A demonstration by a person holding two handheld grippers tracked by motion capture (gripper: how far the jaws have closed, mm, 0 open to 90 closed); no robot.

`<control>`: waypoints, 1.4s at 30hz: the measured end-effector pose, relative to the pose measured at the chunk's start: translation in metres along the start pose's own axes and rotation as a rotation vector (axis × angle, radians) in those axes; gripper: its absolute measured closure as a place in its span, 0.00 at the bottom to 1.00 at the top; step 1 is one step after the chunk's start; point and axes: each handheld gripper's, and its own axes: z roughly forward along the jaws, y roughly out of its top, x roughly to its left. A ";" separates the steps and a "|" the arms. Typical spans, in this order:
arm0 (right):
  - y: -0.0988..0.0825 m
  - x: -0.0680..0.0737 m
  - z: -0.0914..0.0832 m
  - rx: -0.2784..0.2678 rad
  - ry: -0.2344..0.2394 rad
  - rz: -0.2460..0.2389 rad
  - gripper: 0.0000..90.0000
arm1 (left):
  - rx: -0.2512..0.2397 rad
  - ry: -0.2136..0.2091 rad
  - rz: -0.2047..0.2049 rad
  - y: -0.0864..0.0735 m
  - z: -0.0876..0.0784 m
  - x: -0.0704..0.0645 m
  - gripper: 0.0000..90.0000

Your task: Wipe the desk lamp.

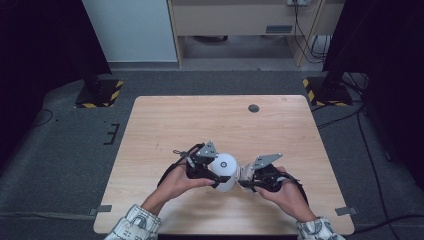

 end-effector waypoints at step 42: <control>0.002 0.009 0.000 -0.059 0.172 -0.006 0.85 | 0.001 -0.005 0.009 -0.001 -0.001 0.001 0.09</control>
